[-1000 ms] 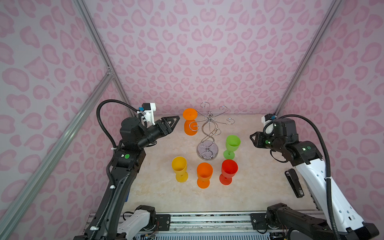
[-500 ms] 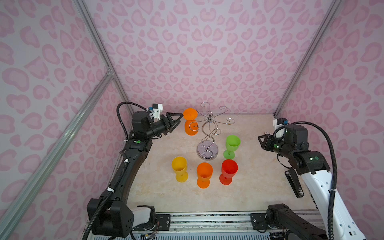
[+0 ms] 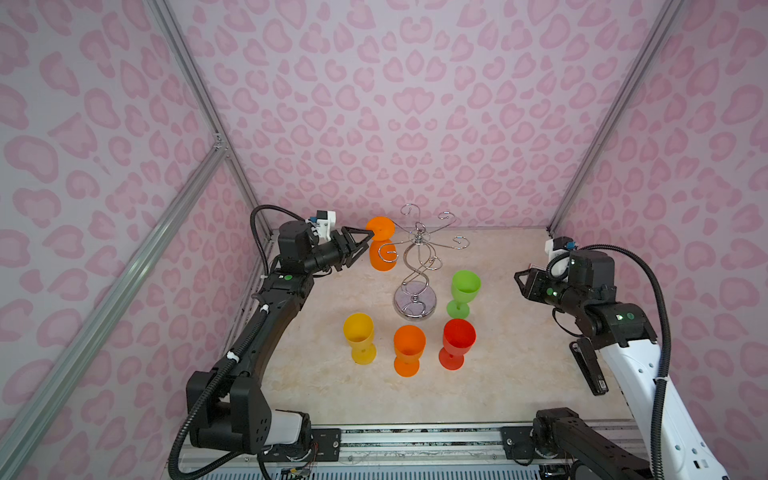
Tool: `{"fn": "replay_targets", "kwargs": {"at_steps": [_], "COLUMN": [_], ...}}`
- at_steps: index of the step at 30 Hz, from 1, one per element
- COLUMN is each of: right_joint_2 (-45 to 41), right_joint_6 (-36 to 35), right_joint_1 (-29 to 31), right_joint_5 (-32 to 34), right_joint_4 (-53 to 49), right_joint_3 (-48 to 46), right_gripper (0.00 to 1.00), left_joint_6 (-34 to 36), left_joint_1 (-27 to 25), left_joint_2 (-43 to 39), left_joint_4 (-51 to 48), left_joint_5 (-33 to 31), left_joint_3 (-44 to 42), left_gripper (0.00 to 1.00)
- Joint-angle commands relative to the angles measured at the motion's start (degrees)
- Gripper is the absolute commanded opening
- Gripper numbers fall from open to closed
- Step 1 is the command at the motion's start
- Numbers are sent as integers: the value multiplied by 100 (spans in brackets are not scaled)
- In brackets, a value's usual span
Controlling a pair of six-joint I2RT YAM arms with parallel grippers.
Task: Take the wine glass off the wine glass rack
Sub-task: 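Reach the left gripper to the orange glass foot on the rack and close it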
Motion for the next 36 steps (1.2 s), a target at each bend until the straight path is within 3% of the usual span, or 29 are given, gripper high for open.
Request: {"fn": "replay_targets", "kwargs": {"at_steps": [1, 10, 13, 36], "right_joint_2": [7, 25, 16, -10], "right_joint_6": [10, 11, 18, 56], "right_joint_1": [-17, -58, -69, -96], "right_joint_5": [-102, -178, -188, -264], "right_joint_4": [103, 155, 151, 222], "right_joint_3": [-20, -85, -96, -207], "right_gripper": [38, 38, 38, 38], "left_joint_6": [22, -49, -78, -163], "left_joint_1": [-38, -102, -111, -124], "left_joint_2": [84, 263, 305, 406], "left_joint_4": [353, 496, 547, 561], "left_joint_5": [11, 28, 28, 155], "left_joint_3": [76, 185, 236, 309], "left_gripper": [57, 38, 37, 3]}}
